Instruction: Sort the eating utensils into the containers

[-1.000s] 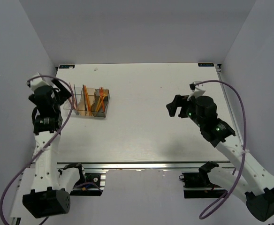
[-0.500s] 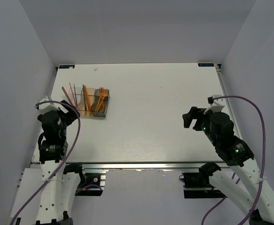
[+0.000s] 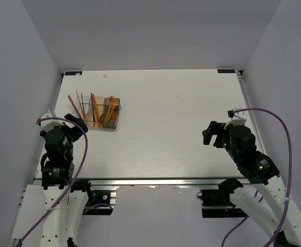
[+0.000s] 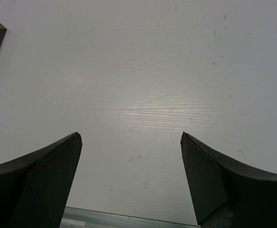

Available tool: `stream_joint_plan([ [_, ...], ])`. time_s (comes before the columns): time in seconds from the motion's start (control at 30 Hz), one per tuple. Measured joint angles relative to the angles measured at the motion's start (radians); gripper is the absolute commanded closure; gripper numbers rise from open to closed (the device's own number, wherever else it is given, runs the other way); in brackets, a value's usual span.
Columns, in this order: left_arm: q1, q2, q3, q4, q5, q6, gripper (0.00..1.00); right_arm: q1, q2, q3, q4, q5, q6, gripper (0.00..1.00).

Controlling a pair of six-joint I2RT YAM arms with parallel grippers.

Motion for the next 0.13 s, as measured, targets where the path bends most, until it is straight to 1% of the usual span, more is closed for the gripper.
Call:
stream_joint_plan([
  [0.13,0.0,0.013,-0.003,-0.001,0.0,-0.001,0.02,0.0,0.0,0.0,0.001,0.0,0.001,0.1],
])
